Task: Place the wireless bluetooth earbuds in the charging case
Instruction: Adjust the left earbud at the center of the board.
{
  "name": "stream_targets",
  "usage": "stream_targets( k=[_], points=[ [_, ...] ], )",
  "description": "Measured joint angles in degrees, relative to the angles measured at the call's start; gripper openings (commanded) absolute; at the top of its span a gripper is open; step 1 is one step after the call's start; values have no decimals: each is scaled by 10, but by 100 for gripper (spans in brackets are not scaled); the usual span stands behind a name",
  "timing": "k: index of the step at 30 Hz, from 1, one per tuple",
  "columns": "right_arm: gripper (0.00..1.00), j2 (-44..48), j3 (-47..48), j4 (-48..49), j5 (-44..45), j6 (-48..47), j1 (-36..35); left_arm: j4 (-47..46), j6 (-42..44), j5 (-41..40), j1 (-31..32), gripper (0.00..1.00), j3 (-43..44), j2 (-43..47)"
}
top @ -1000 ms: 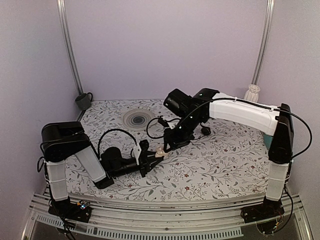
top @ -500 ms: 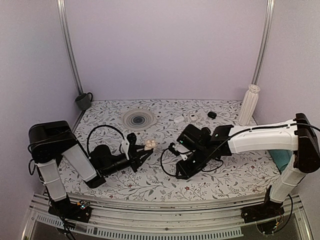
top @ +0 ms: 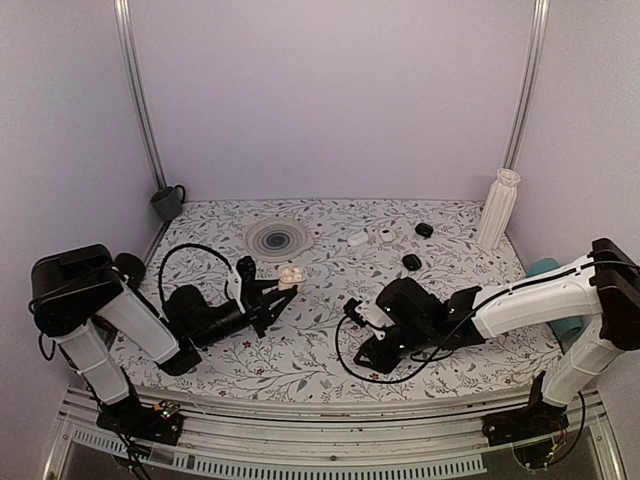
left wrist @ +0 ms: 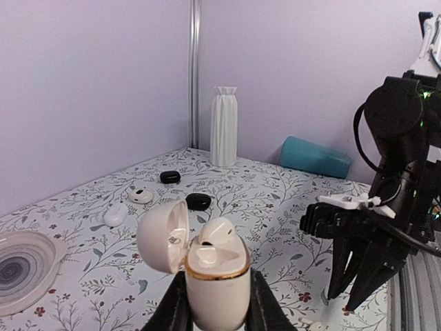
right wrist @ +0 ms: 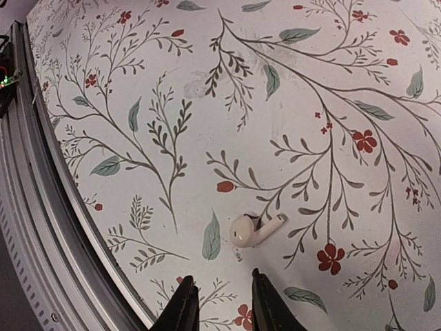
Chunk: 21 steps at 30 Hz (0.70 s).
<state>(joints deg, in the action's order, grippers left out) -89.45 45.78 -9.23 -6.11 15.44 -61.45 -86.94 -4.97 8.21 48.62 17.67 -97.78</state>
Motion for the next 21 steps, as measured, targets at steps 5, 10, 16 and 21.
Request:
stream_targets(
  k=[5, 10, 16, 21],
  points=[
    [12, -35, 0, 27, -9, 1, 0, 0, 5, 0, 0, 0, 0, 23],
    [7, -62, 1, 29, -15, 14, 0, 0, 5, -2, 0, 0, 0, 27],
    [6, -82, 19, 28, -27, 19, -5, 0, 6, -2, 0, 0, -1, 34],
    [7, -99, 47, 30, -38, 28, -9, 0, 7, -4, 0, 0, -2, 37]
  ],
)
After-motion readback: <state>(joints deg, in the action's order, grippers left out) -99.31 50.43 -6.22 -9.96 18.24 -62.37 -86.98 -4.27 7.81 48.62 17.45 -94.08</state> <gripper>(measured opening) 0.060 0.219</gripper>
